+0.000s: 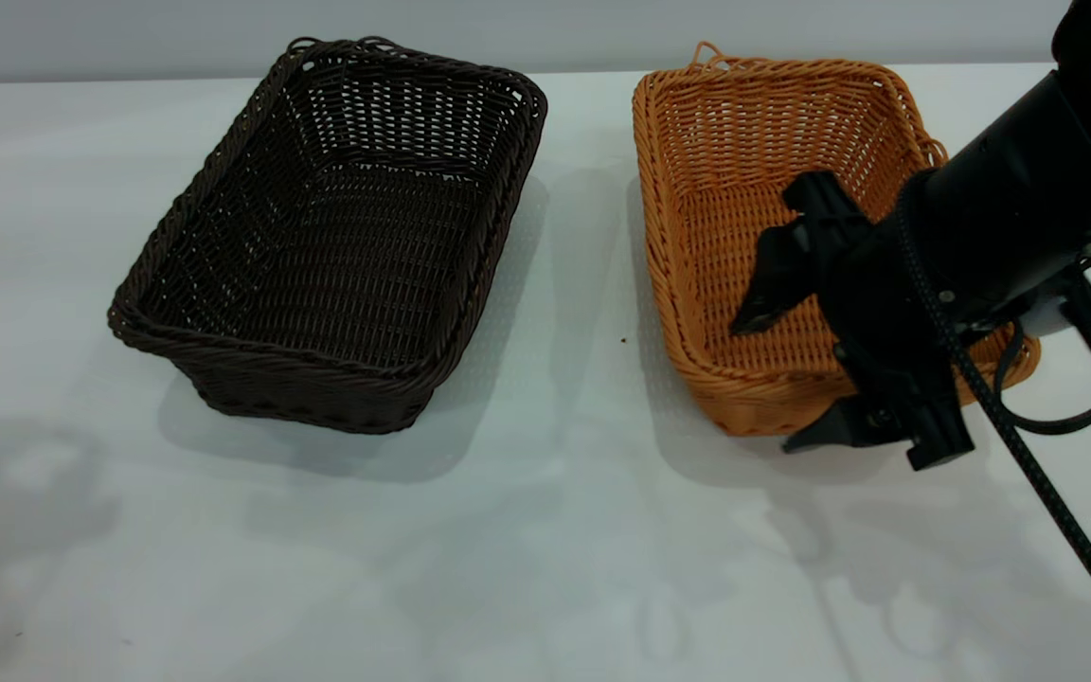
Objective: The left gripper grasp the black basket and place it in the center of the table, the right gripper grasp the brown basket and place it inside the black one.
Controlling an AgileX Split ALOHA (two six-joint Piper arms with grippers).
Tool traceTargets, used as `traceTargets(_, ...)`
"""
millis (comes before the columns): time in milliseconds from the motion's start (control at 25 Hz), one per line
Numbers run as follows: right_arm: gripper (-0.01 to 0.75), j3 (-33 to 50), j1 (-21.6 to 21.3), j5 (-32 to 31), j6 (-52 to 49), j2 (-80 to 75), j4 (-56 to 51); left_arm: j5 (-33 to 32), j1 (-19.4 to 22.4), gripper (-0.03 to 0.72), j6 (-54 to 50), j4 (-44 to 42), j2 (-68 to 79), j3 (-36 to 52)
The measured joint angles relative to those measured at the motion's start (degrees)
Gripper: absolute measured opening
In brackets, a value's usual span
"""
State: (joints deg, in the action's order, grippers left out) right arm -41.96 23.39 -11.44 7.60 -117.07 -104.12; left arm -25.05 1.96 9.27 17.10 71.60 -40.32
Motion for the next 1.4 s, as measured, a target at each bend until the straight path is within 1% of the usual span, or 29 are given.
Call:
traceTargets(200, 0.576, 0.0, 0.0, 7.1, -3.1, -0.1, -0.3, -1.4, 0.0, 0.495, 3.0, 0.1, 2.6, -4.3)
traceTargets(440, 0.570, 0.0, 0.0, 9.4, -6.3, -0.9, -0.3, -4.1, -0.4, 0.495, 5.3, 0.1, 13.3, -11.4)
traceTargets(600, 0.555, 0.0, 0.0, 9.6, -6.6, -1.4, -0.4, -3.9, -2.7, 0.495, 6.7, 0.1, 22.3, -16.6)
traceTargets(720, 0.544, 0.0, 0.0, 9.4, -6.7, -1.4, -0.4, -2.1, -4.7, 0.495, 7.1, 0.1, 29.1, -20.8)
traceTargets(1080, 0.541, 0.0, 0.0, 9.0, -6.7, -1.4, -0.4, -1.3, -9.5, 0.495, 7.2, 0.1, 46.7, -37.0)
traceTargets(1240, 0.541, 0.0, 0.0, 9.0, -6.8, -1.4, -0.4, -1.3, -10.2, 0.495, 7.3, 0.0, 51.9, -41.1)
traceTargets(1400, 0.541, 0.0, 0.0, 9.0, -6.9, -1.4, -0.5, -1.4, -10.2, 0.495, 7.3, -1.7, 54.1, -42.1)
